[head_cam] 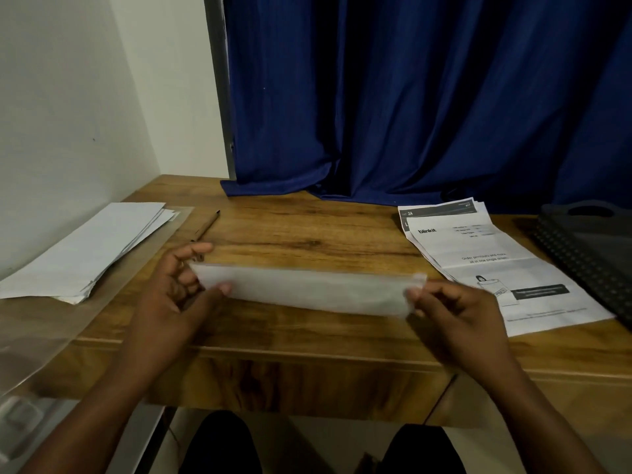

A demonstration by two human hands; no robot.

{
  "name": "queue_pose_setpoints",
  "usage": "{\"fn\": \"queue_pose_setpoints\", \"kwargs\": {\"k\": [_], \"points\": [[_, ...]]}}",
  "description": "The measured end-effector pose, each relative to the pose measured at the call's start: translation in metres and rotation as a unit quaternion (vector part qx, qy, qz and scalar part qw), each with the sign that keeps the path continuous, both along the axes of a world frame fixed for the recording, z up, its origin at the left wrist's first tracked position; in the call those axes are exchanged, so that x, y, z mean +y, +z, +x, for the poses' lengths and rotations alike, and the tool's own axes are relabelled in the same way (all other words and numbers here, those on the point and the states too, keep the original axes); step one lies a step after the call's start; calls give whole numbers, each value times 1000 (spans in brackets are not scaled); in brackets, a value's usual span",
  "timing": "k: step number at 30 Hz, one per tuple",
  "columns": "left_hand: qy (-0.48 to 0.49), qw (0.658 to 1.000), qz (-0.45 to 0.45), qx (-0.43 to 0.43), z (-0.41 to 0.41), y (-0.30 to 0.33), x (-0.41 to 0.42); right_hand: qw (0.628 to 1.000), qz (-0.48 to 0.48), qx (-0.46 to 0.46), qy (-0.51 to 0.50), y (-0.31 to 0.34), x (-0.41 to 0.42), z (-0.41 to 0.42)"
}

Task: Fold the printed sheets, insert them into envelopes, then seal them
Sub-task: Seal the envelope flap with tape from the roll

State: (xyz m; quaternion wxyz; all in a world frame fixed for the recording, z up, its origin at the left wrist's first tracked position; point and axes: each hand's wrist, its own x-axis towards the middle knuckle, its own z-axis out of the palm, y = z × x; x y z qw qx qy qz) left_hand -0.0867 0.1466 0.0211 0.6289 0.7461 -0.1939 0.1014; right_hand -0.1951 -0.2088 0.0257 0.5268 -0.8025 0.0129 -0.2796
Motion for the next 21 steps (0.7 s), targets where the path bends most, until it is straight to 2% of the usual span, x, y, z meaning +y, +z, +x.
{"fn": "queue_pose_setpoints", "kwargs": {"k": [3,6,8,10,13,17,21], "points": [[52,998,32,30,15,7,-19,994,98,43,-1,2,0,27],[112,979,164,50,25,-2,-32,989,113,92,-21,-9,1,43],[121,965,231,41,25,-9,-34,991,43,97,-78,-21,1,49],[111,956,271,-8,24,-14,-35,987,-34,98,-126,-28,0,54],[108,932,339,-62,23,-18,-34,979,-108,93,-147,-33,-2,58],[116,922,358,-91,26,-25,-32,972,-150,95,-153,-33,2,59],[114,916,363,-122,27,-26,-31,939,-263,105,-194,-38,5,59]]}}
